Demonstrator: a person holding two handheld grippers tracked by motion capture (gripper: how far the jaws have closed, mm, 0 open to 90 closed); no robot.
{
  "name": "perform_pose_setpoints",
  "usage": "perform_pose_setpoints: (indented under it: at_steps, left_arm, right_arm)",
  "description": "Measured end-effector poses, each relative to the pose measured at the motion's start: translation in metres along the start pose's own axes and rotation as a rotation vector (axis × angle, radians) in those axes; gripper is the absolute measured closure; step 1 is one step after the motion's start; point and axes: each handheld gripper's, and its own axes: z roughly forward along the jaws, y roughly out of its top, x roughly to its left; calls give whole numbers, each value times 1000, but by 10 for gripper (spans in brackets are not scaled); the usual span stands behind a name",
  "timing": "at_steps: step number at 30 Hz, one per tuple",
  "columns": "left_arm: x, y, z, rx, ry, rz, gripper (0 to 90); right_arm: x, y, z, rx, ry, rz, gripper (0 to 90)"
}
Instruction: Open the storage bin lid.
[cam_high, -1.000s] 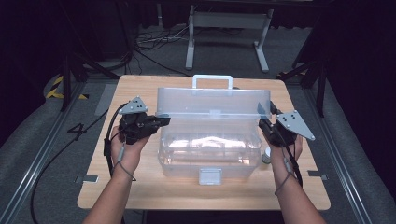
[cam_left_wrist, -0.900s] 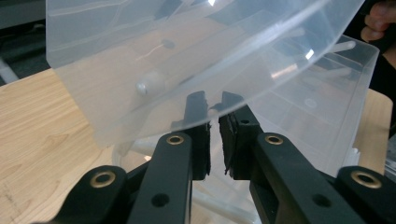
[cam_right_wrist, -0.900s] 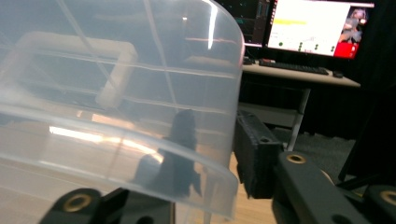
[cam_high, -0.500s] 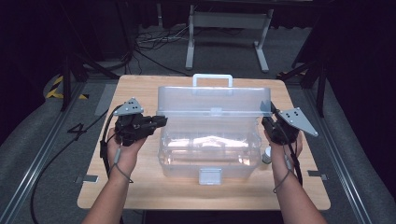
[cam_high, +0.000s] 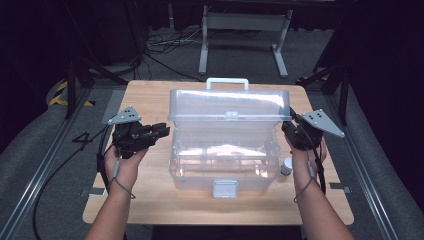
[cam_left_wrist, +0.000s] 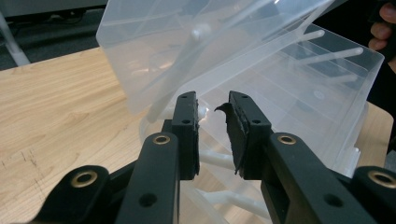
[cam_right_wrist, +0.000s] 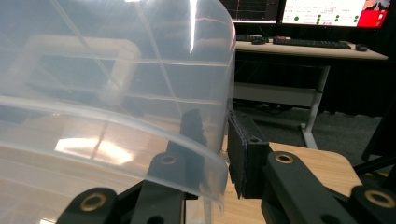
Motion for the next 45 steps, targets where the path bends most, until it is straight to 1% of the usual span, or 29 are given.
perform_pose_setpoints:
  at_steps: [2, 3, 5, 6, 8, 9, 10, 12, 13, 14, 15, 17, 19, 21, 23, 24, 25, 26, 27, 30, 33, 35, 37, 40, 41, 42, 43, 44, 45]
  left_arm:
    - [1, -2, 0, -2, 31, -8, 702]
    - [0, -4, -1, -16, 65, -9, 691]
    - [-2, -11, -4, -76, 139, -9, 688]
    - [-3, -12, -5, -81, 175, -3, 669]
    - [-4, -13, -5, -61, 260, -1, 579]
    - [-4, -13, -5, -61, 260, -1, 558]
    - [-3, -14, -5, -47, 294, 8, 558]
    - [2, -15, -5, -26, 288, -4, 480]
    - [5, -16, -4, -3, 276, -18, 464]
    - [7, -17, -4, 9, 281, -22, 446]
    - [11, -19, -4, 20, 280, -13, 404]
    - [14, -20, -3, 39, 260, -10, 378]
    - [18, -21, -3, 60, 218, -17, 328]
    - [22, -22, -2, 84, 168, -4, 300]
    - [25, -21, 0, 110, 182, -41, 298]
    - [26, -22, 0, 131, 157, -49, 276]
    - [27, -23, 1, 140, 134, -41, 200]
    - [28, -24, 2, 152, 114, -33, 176]
    - [28, -25, 2, 161, 117, -19, 175]
    - [28, -26, 3, 193, 153, -3, 172]
    - [30, -27, 5, 232, 177, -10, 194]
    - [31, -28, 5, 249, 212, -17, 147]
    - [33, -29, 6, 255, 201, -23, 170]
    - [37, -32, 7, 270, 147, -48, 169]
    - [39, -33, 8, 274, 115, -66, 202]
    - [41, -33, 9, 290, 100, -75, 250]
    - [41, -34, 10, 293, 119, -78, 235]
    - [41, -35, 11, 296, 162, -67, 130]
    - [41, -35, 11, 303, 169, -73, 89]
  right_arm:
    - [-1, 0, 2, -8, 1, 12, 769]
    - [-2, 0, 2, -9, 4, 13, 770]
    - [-3, 1, 4, -8, 4, 15, 771]
    - [-3, 2, 5, -7, 5, 15, 772]
    - [-3, 3, 5, -4, 2, 15, 772]
    - [-3, 3, 5, -4, 2, 15, 772]
    - [-3, 4, 6, -4, 2, 15, 772]
    - [-3, 4, 7, -8, 3, 16, 772]
    - [-3, 5, 7, -8, 1, 16, 772]
    - [-3, 5, 7, -8, 0, 15, 772]
    - [-3, 6, 7, -9, -1, 10, 772]
    - [-3, 7, 8, -6, -1, 7, 772]
    - [-3, 7, 8, -2, -1, 3, 771]
    - [-3, 8, 9, 0, 0, 0, 771]
    - [-4, 9, 9, 2, 2, -4, 770]
    - [-4, 9, 9, 2, 3, -8, 770]
    - [-5, 9, 9, 1, 6, -9, 769]
    - [-5, 9, 9, 2, 8, -10, 769]
    - [-5, 9, 9, 5, 7, -12, 769]
    - [-5, 10, 10, 6, 9, -9, 769]
    - [-6, 11, 11, 11, 13, -11, 768]
    - [-6, 11, 11, 12, 12, -11, 767]
    - [-6, 12, 12, 12, 13, -11, 767]
    - [-7, 12, 13, 15, 19, -7, 767]
    - [-8, 13, 13, 17, 18, -6, 767]
    - [-8, 13, 14, 18, 19, -7, 767]
    - [-9, 13, 14, 15, 24, -3, 768]
    - [-9, 14, 14, 16, 23, 1, 767]
    - [-9, 14, 15, 18, 27, 0, 767]
